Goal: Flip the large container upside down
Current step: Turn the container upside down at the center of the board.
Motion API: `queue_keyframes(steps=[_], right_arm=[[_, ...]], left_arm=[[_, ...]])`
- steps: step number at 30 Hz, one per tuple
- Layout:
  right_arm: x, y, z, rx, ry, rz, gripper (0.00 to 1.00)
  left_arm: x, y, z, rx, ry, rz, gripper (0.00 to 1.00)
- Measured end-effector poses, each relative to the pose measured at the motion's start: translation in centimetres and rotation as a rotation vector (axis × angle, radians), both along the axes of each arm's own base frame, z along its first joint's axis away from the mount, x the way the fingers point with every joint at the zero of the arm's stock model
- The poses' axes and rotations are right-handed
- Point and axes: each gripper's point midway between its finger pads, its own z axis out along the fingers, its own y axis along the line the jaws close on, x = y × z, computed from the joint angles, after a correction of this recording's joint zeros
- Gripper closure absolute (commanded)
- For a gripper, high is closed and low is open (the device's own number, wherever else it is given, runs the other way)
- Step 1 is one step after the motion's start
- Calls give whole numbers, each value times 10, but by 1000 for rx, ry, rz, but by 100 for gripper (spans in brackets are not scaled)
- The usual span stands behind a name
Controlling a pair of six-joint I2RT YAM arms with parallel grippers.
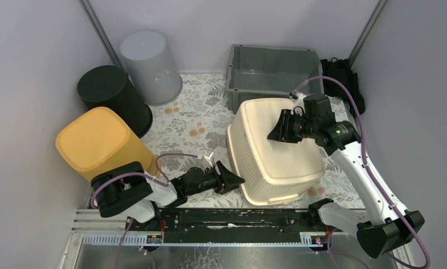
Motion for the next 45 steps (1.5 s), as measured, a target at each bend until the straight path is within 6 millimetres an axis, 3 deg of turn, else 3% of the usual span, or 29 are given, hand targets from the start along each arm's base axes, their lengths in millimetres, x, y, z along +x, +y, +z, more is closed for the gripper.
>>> queue_keyframes(steps=[22, 27, 30, 34, 39, 45], right_arm=[[-5, -2, -11, -14, 37, 0, 63], [-5, -3, -13, -22, 38, -5, 54], [-3, -8, -15, -47, 34, -23, 41], [7, -22, -12, -122, 7, -80, 30], [26, -50, 2, -200, -58, -195, 27], [42, -100, -5, -267, -44, -380, 27]], left_arm=[[3, 12, -17, 32, 9, 43, 40], [2, 14, -19, 38, 9, 42, 41], [2, 14, -17, 49, -4, 38, 40], [7, 9, 0, 79, -66, 30, 40], [18, 4, 37, 126, -177, 39, 39], [24, 7, 72, 177, -268, 53, 38]])
